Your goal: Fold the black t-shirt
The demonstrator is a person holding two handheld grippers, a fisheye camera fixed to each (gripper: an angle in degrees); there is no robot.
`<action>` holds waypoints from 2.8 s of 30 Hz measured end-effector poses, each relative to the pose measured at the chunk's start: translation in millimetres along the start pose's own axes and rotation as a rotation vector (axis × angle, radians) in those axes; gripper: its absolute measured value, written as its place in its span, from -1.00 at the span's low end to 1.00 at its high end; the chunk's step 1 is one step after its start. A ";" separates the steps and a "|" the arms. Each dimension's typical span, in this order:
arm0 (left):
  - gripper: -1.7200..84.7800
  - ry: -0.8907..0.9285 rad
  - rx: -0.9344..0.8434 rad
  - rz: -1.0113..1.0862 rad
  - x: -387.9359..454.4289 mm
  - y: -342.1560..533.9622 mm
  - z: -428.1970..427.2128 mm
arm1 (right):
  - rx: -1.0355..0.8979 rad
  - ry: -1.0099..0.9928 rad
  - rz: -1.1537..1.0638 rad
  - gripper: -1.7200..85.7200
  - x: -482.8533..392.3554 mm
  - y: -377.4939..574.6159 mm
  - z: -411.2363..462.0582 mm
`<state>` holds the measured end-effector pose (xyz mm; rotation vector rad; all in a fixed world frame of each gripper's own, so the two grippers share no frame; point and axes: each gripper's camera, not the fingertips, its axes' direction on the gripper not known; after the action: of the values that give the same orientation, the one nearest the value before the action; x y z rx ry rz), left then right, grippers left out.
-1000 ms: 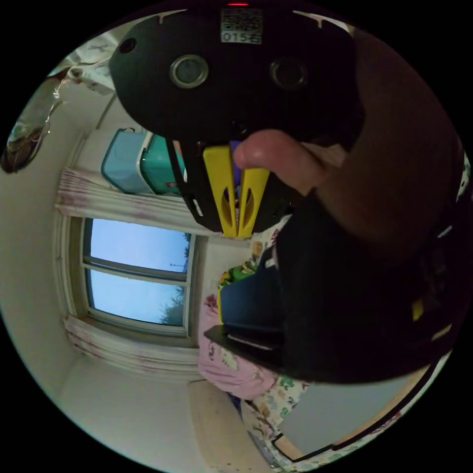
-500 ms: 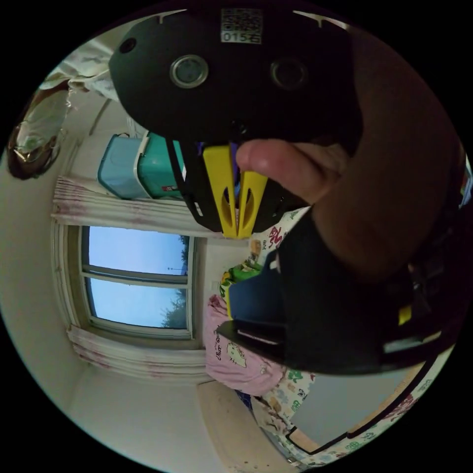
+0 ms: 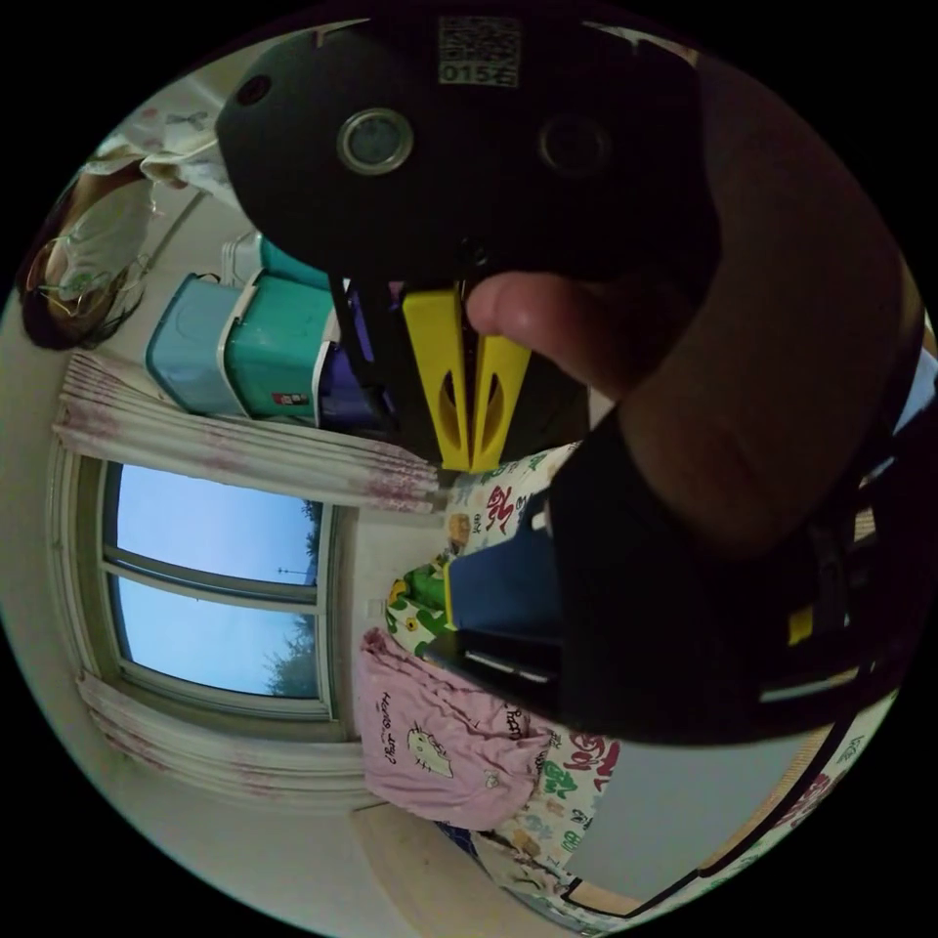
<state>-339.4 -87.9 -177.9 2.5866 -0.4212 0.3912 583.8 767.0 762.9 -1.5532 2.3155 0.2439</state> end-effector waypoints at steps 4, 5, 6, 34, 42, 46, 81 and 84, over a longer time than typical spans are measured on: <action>-0.98 -0.008 -0.009 -0.009 -4.5 0.9 2.4 | -0.008 -0.010 -0.014 -0.98 -7.4 1.9 6.5; -0.98 -0.005 -0.009 -0.014 -5.5 1.2 3.1 | -0.009 -0.009 -0.022 -0.98 -8.2 2.5 7.4; -0.98 -0.001 -0.009 -0.019 -5.7 1.6 3.8 | -0.010 -0.008 -0.023 -0.98 -8.4 2.9 7.6; -0.98 -0.007 -0.066 -0.036 18.3 -8.4 29.7 | -0.056 -0.033 -0.033 -0.98 26.0 4.5 3.7; -0.98 0.054 0.011 -0.142 -4.6 10.4 38.5 | -0.027 0.042 -0.161 -0.98 27.1 6.0 7.4; -0.98 0.100 0.118 -0.184 -4.9 25.5 35.2 | 0.056 0.109 -0.253 -0.98 37.8 8.8 -1.9; -0.90 -1.109 0.166 -0.187 77.9 -82.3 111.9 | 0.354 -1.055 -0.729 -0.82 295.7 -141.2 256.8; -0.83 -1.152 0.025 -0.145 62.1 -116.6 140.7 | 0.389 -1.024 -0.910 -0.75 284.0 -152.5 256.0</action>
<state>-213.1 -75.6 -323.2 2.5828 -0.5695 -1.2008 673.7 546.7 427.1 -1.5554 0.7376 0.2398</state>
